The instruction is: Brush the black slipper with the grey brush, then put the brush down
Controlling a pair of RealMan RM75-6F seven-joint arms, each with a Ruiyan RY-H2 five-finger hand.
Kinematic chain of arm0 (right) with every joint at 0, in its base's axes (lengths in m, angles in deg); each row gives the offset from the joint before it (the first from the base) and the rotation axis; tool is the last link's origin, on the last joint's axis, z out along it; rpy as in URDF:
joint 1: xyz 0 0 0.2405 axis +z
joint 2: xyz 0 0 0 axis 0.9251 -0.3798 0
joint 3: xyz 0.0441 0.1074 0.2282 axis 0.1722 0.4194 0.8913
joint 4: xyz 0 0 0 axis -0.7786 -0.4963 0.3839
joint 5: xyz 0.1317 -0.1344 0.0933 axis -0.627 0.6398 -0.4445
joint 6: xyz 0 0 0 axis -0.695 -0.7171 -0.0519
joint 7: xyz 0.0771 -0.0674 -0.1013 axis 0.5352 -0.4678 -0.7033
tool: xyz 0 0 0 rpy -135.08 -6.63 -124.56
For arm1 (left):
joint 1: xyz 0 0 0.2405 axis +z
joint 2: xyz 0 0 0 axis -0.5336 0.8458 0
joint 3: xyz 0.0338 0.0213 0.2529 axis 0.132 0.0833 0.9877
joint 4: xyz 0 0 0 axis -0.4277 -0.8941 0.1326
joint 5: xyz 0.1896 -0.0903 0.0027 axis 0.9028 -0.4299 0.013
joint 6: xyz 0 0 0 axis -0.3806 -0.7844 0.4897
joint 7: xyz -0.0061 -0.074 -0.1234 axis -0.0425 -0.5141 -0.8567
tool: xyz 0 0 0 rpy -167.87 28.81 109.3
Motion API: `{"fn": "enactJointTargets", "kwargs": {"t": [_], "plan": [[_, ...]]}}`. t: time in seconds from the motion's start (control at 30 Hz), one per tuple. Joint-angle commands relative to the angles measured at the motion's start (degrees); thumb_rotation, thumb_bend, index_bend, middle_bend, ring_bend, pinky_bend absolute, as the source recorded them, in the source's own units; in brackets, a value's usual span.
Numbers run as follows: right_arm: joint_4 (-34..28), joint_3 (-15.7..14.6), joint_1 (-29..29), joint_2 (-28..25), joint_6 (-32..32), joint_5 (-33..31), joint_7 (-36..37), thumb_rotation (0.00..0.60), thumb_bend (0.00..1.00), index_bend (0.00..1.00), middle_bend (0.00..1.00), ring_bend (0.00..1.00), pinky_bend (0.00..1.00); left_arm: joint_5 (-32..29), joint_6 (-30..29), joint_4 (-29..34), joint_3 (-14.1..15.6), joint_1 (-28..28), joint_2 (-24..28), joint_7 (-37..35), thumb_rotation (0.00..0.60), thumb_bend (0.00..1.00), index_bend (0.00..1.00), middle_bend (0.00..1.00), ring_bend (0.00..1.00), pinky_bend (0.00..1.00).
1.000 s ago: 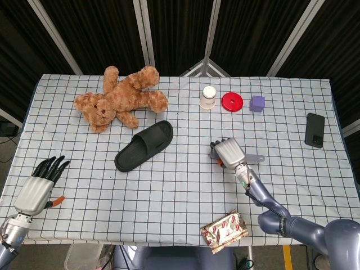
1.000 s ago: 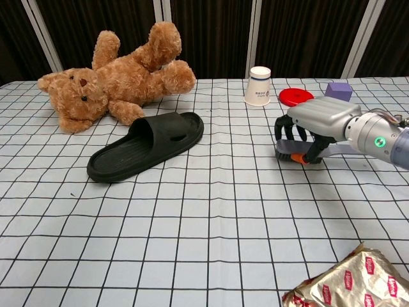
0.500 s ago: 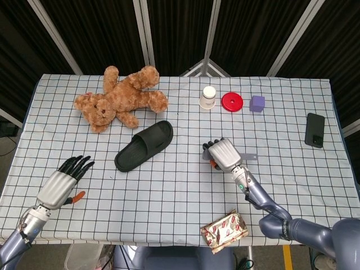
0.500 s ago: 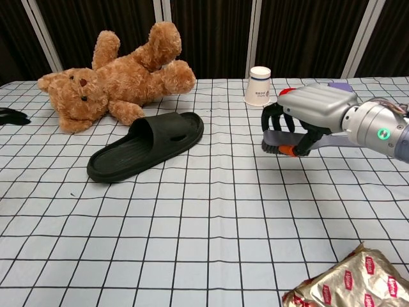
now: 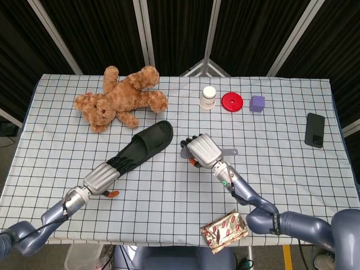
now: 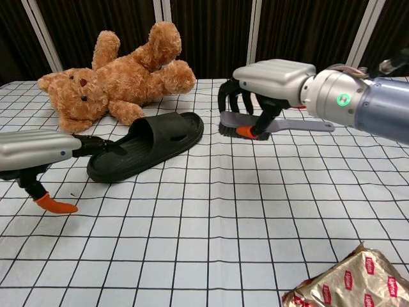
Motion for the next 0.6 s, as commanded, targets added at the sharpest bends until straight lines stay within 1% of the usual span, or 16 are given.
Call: {"fn": "enactJointTargets", "kwargs": {"t": [0.03,0.23,0.47,0.6], "plan": [[-0.67,1.69,1.67,1.24,-1.01,-1.60,0.61,0.600,0.46,0.78,0.67,0.56,0.54,-2.08,2.53,-1.99,0.03,-1.33,-1.18,-2.21,0.580,0.32,0.05,0.04,0.06,0.07],[0.79,3.07,4.99,4.19,-2.14,-3.65,-0.24,0.600,0.46,0.79,0.67,0.57,0.54,-2.49,3.94,-6.60,0.73,-2.65,-2.78,-6.74,0.582,0.32,0.05,0.05,0.06,0.06],[2.21,4.73,8.22,6.90,-3.71,-6.45,0.24,0.600,0.46,0.79,0.67,0.57,0.54,-1.19,3.22,-8.10,2.19,-3.23,-3.07,-8.01,0.582,0.30,0.05,0.05,0.06,0.07],[4.28,5.99,10.66,8.80,-4.84,-7.94,0.86,0.600,0.46,0.79,0.67,0.57,0.54,-1.00,3.65,-8.31,3.04,-3.70,-2.74,-9.95,0.584,0.30,0.05,0.05,0.06,0.07]]}}
